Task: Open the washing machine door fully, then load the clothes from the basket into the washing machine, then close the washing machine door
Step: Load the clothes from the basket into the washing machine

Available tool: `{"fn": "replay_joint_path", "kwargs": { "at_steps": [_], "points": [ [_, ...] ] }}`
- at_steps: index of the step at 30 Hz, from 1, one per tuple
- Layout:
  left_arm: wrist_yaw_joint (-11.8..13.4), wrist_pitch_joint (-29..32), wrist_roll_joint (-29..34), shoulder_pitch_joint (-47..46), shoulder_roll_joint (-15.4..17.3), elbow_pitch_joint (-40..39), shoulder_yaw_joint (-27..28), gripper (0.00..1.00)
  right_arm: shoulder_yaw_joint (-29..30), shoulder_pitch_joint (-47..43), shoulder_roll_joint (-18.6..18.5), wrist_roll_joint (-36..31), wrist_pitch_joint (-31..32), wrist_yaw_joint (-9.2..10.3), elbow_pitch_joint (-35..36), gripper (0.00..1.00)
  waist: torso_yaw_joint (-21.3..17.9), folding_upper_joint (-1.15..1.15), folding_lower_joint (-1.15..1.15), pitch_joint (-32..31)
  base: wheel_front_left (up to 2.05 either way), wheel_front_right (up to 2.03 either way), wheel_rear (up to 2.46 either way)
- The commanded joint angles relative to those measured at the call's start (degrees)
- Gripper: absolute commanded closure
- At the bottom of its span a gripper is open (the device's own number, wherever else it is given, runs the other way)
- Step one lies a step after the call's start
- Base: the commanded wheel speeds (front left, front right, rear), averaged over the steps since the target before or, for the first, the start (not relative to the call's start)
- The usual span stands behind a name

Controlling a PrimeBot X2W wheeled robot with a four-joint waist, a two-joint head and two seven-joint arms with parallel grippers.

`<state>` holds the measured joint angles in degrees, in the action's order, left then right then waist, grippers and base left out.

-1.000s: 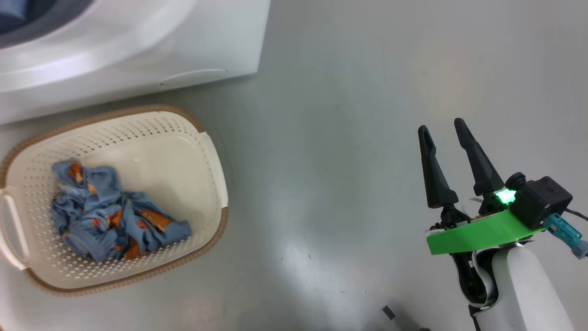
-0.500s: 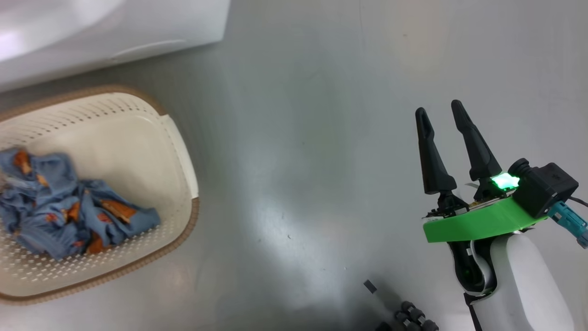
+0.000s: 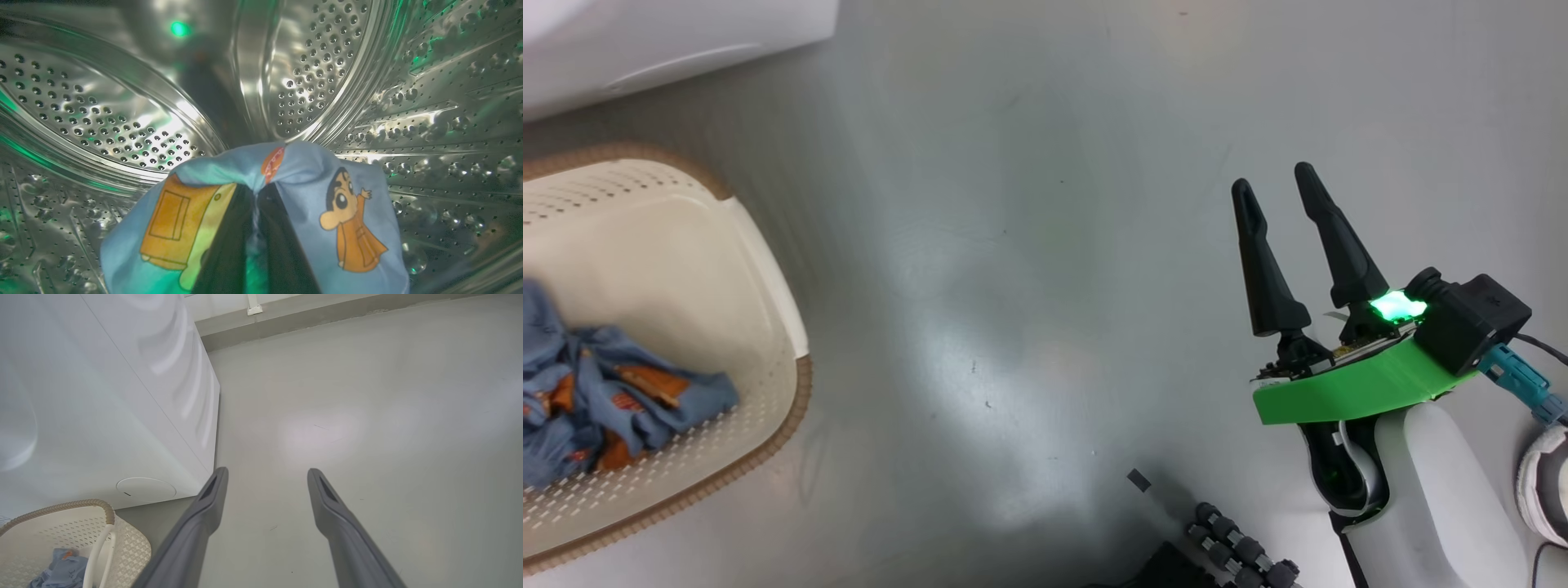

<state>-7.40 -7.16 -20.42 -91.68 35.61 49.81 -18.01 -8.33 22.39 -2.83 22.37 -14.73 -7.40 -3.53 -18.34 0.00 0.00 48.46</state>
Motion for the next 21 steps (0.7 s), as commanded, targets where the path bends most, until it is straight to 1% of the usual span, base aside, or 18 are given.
{"fn": "replay_joint_path", "kwargs": {
  "at_steps": [1, 5, 10, 11, 12, 21],
  "points": [
    [-0.1, -0.4, 0.2, -1.4, 3.2, -0.2, 0.1, 1.0, -1.1, -1.1, 0.0, 0.7, -0.3, -0.09, 1.1, 0.0, -0.6, 0.0, 0.0, 0.4, 0.0, 0.0, 0.0],
    [-0.1, -0.9, 0.1, -3.9, 2.9, 4.1, -1.2, 1.0, -1.5, -1.0, 0.0, 0.8, -0.3, -0.09, 1.0, 0.0, -1.1, 0.0, 0.0, 0.5, 0.0, 0.0, 0.0],
    [-0.1, -2.5, -0.5, -5.7, 2.6, 7.4, -3.4, 1.0, -1.6, -0.8, 0.0, 0.6, -0.3, -0.09, 0.9, 0.0, -1.2, 0.0, 0.0, 0.4, 0.0, 0.0, 0.0],
    [-0.1, -2.9, -0.6, -5.9, 2.5, 7.9, -3.8, 0.79, -1.5, -0.8, 0.0, 0.5, -0.3, -0.09, 0.9, 0.0, -1.2, 0.0, 0.0, 0.3, 0.0, 0.0, 0.0],
    [-0.1, -3.2, -0.7, -6.1, 2.4, 8.6, -4.1, 0.0, -1.5, -0.7, 0.0, 0.5, -0.3, -0.09, 0.9, 0.0, -1.1, 0.0, 0.0, 0.3, 0.0, 0.0, 0.0],
    [-0.1, -6.0, -3.2, -4.7, 0.4, 11.4, -7.1, 0.0, -0.6, 0.1, 0.0, -1.1, -0.3, -0.09, 0.3, 0.0, 1.3, 0.0, 0.0, -1.2, 0.0, 0.0, 0.0]
  ]
}}
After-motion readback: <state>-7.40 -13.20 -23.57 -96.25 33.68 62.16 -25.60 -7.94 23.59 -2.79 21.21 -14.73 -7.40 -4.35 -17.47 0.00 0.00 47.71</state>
